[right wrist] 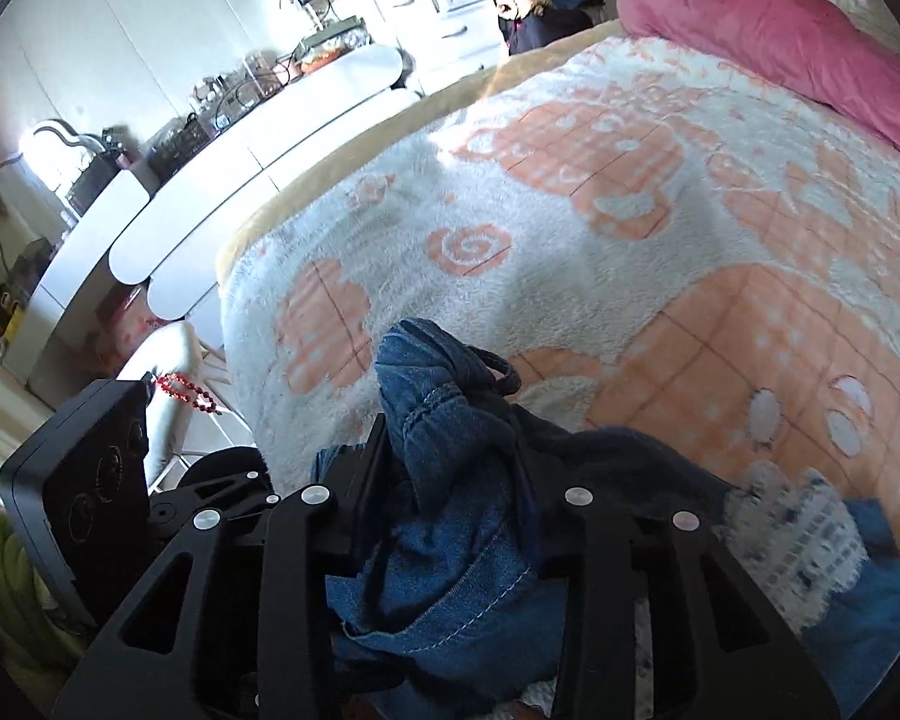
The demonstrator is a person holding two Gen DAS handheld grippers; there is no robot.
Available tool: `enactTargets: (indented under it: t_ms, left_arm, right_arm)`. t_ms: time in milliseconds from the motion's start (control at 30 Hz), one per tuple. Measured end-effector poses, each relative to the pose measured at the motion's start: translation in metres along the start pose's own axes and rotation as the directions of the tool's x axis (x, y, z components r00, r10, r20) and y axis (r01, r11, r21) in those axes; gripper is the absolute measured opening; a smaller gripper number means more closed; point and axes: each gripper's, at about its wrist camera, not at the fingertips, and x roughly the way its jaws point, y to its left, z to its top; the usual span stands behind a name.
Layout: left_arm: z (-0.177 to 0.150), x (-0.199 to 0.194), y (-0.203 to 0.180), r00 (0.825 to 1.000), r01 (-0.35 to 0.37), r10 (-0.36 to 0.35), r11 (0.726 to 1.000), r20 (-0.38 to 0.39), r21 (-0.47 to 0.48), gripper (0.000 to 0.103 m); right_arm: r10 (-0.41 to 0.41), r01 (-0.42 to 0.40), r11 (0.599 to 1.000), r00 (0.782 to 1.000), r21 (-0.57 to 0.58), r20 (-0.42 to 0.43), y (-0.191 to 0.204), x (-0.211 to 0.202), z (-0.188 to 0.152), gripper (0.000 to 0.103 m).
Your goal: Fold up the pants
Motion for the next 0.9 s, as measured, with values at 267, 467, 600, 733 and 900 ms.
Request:
enactTargets:
  t_ms: [267, 467, 600, 733, 900]
  left_arm:
    - [0.013, 0.01, -0.059, 0.999, 0.048, -0.049, 0.992, 0.0, 0.117, 0.082]
    - [0.014, 0.026, -0.101, 0.991, 0.127, -0.118, 0.969, -0.057, 0.212, 0.085]
    - [0.001, 0.038, -0.129, 0.968, 0.237, -0.2, 0.925, -0.149, 0.296, 0.085]
    - [-0.011, 0.033, -0.133, 0.962, 0.26, -0.22, 0.916, -0.16, 0.306, 0.086]
    - [-0.003, 0.008, -0.114, 0.99, 0.138, -0.135, 0.939, -0.031, 0.316, 0.086]
  right_arm:
    - [-0.032, 0.027, 0.997, 0.997, 0.071, 0.067, -0.042, -0.065, -0.032, 0.036]
    - [-0.083, 0.066, 0.984, 0.992, 0.168, 0.099, -0.078, -0.103, -0.07, 0.047]
    - [-0.162, 0.117, 0.956, 0.975, 0.269, 0.153, -0.106, -0.132, -0.096, 0.058]
    - [-0.229, 0.148, 0.918, 0.955, 0.367, 0.189, -0.134, -0.16, -0.109, 0.063]
    - [-0.219, 0.136, 0.916, 0.958, 0.377, 0.187, -0.131, -0.163, -0.116, 0.077]
